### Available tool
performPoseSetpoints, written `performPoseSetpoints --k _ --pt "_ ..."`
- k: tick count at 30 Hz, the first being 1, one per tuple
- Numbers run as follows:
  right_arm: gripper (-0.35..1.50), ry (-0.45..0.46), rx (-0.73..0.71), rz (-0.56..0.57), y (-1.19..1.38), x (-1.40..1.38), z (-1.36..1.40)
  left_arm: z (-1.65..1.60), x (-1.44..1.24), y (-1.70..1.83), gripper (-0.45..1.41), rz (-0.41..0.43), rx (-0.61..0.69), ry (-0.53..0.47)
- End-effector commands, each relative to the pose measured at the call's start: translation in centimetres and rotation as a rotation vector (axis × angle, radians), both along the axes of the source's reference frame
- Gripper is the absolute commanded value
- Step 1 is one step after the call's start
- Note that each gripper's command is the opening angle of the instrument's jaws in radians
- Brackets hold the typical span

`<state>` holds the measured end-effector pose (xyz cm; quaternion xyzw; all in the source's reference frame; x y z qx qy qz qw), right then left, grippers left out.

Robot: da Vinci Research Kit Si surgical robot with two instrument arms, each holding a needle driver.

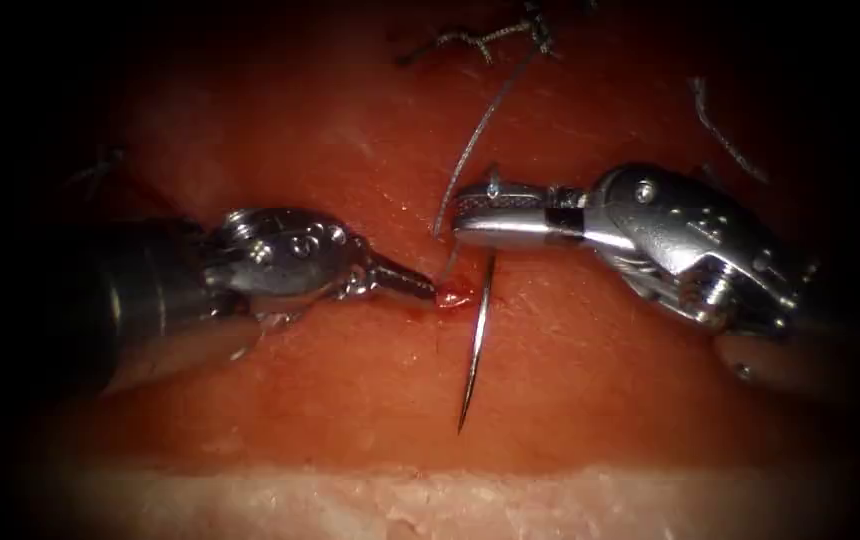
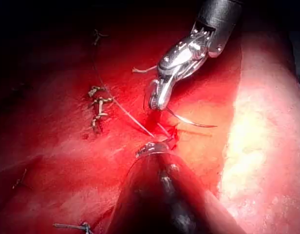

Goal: Wound Closure
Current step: Use the left tool to open the incision.

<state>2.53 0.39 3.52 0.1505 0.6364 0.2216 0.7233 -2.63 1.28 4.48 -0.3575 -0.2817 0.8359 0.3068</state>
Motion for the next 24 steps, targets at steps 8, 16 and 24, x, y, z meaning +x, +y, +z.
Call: performPoseSetpoints --k 8,16,24 --pt "-0.35 0.002 -0.007 -0.002 0.0 0.07 0.06 0.19 -0.03 0.09 -0.16 0.018 -0.003 0.006" --pt "-0.35 0.002 -0.024 -0.004 0.01 0.07 0.06 0.37 -0.11 0.24 -0.25 0.053 0.008 0.04" --pt "-0.35 0.002 -0.025 -0.004 0.01 0.06 0.07 0.4 -0.08 0.13 -0.26 0.097 0.013 0.038"
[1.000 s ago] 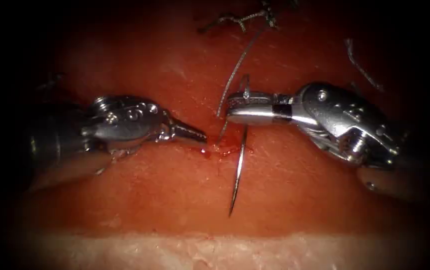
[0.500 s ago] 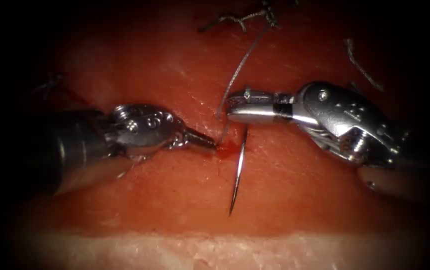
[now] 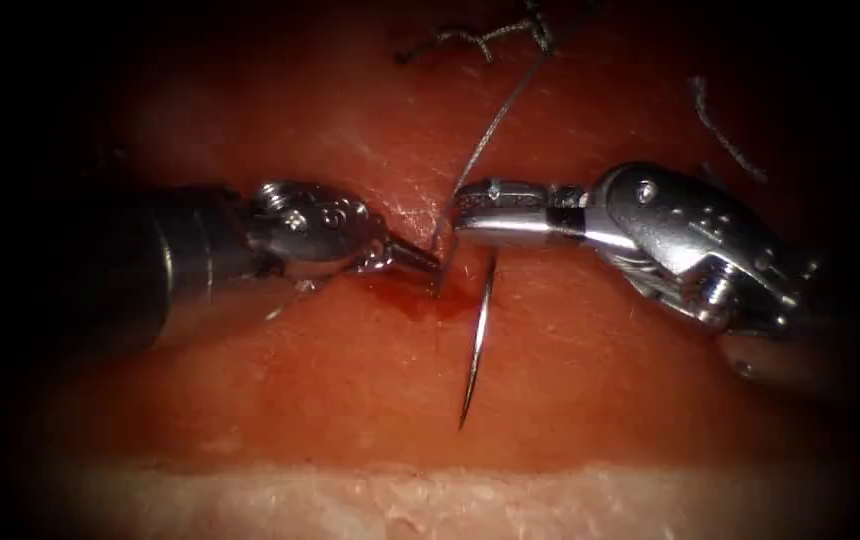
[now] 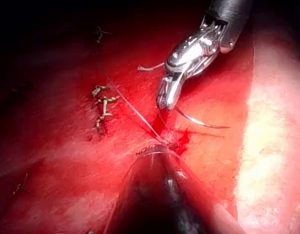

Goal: Wound Closure
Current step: Use the left tool to open the incision.

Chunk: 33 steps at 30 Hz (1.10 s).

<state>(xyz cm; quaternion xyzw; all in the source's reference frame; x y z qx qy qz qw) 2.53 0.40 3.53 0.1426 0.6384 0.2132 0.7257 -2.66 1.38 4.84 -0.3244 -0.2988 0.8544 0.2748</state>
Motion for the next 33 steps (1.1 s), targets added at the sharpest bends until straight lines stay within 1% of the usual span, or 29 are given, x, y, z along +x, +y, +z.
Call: performPoseSetpoints --k 1,3,8,11,16,18,24,27,28,33 --pt "-0.35 0.003 -0.001 -0.002 0.0 0.06 0.06 0.05 -0.04 0.01 -0.28 0.006 -0.003 -0.001" --pt "-0.35 0.003 -0.001 -0.002 0.0 0.06 0.06 0.05 -0.03 -0.04 -0.33 0.019 -0.002 0.0" --pt "-0.35 0.002 -0.007 -0.002 0.01 0.05 0.07 -0.01 0.05 -0.15 -0.33 0.059 0.006 0.009" --pt "-0.35 0.002 -0.024 -0.004 0.02 0.05 0.07 -0.01 0.08 -0.2 -0.33 0.082 0.015 0.031" --pt "-0.35 0.0 -0.089 -0.008 0.05 0.08 0.09 0.11 0.08 -0.31 -0.35 0.143 0.059 0.109" --pt "-0.35 -0.004 -0.124 -0.009 0.09 0.09 0.13 0.16 0.06 -0.34 -0.32 0.153 0.079 0.114" --pt "-0.35 -0.016 -0.192 -0.005 0.23 0.09 0.22 0.31 0.0 -0.35 -0.3 0.184 0.115 0.116" --pt "-0.35 -0.026 -0.221 -0.007 0.23 0.08 0.21 0.37 -0.02 -0.33 -0.3 0.198 0.132 0.118" --pt "-0.35 -0.041 -0.249 -0.018 0.23 0.1 0.19 0.39 -0.01 -0.32 -0.3 0.205 0.144 0.12" --pt "-0.35 -0.052 -0.295 -0.023 0.24 0.16 0.19 0.41 -0.02 -0.32 -0.32 0.225 0.162 0.12"
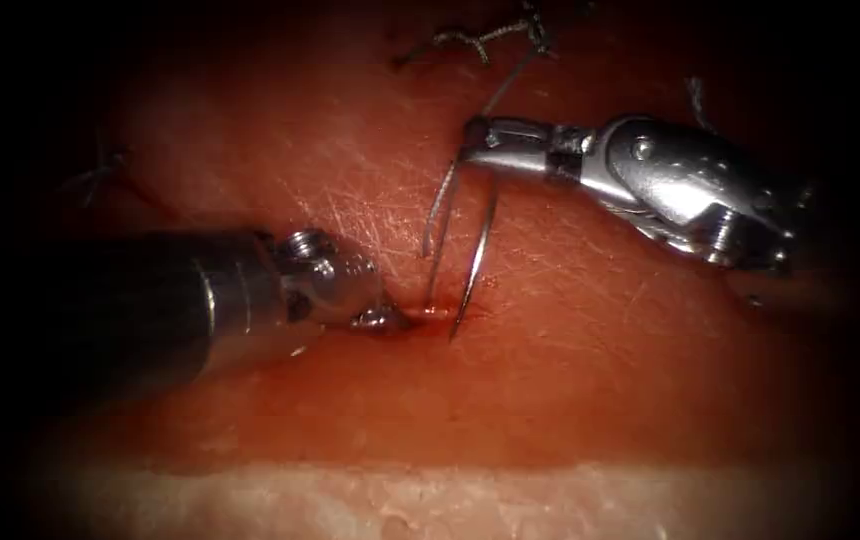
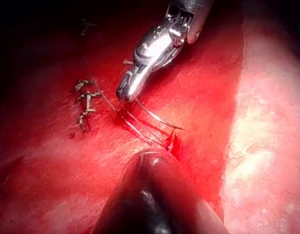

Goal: Wound Closure
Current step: Use the left tool to open the incision, then use the right tool to throw the needle through the bottom of the incision.

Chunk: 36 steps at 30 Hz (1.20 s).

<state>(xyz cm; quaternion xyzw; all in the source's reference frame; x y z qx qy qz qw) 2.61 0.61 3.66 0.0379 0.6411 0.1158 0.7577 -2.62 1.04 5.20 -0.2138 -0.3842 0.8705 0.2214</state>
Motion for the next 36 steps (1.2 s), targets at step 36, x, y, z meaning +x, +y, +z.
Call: performPoseSetpoints --k 36 --pt "-0.35 -0.068 -0.229 -0.07 -0.07 0.26 0.25 -0.17 -0.02 0.21 0.24 -0.055 0.295 -0.17"
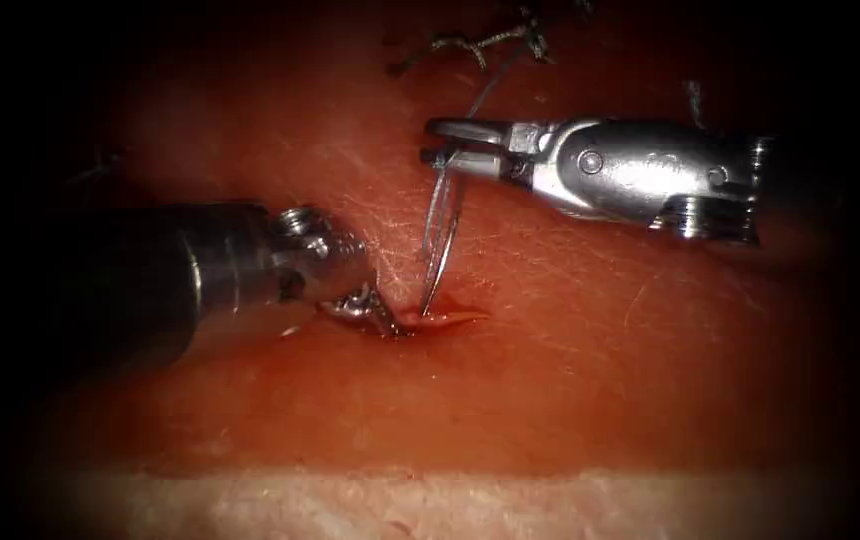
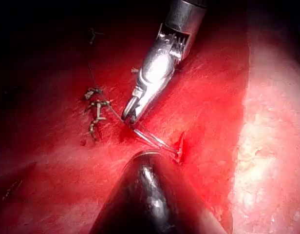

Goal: Wound Closure
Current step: Use the right tool to throw the needle through the bottom of the incision.

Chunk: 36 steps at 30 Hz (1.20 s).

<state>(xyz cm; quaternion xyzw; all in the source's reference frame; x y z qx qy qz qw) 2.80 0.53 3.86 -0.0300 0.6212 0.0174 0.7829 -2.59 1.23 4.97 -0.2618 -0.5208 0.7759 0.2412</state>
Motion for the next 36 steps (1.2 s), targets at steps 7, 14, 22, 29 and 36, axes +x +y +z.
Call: performPoseSetpoints --k 7,14,22,29,36 --pt "-0.35 0.003 -0.007 -0.003 0.01 0.06 0.05 0.11 -0.06 0.01 0.53 -0.001 0.047 -0.029" --pt "-0.35 -0.013 -0.048 -0.024 -0.01 0.06 0.06 0.12 -0.06 0.03 0.54 0.013 0.08 -0.042" --pt "-0.35 -0.067 -0.101 -0.07 -0.17 0.1 0.12 0.08 -0.02 0.1 0.48 -0.001 0.071 -0.045" --pt "-0.35 -0.069 -0.112 -0.088 -0.24 0.16 0.12 -0.07 0.01 0.21 0.44 -0.036 0.067 -0.049" --pt "-0.35 -0.077 -0.118 -0.095 -0.24 0.15 0.12 -0.52 0.15 0.39 0.29 -0.083 0.015 -0.03"
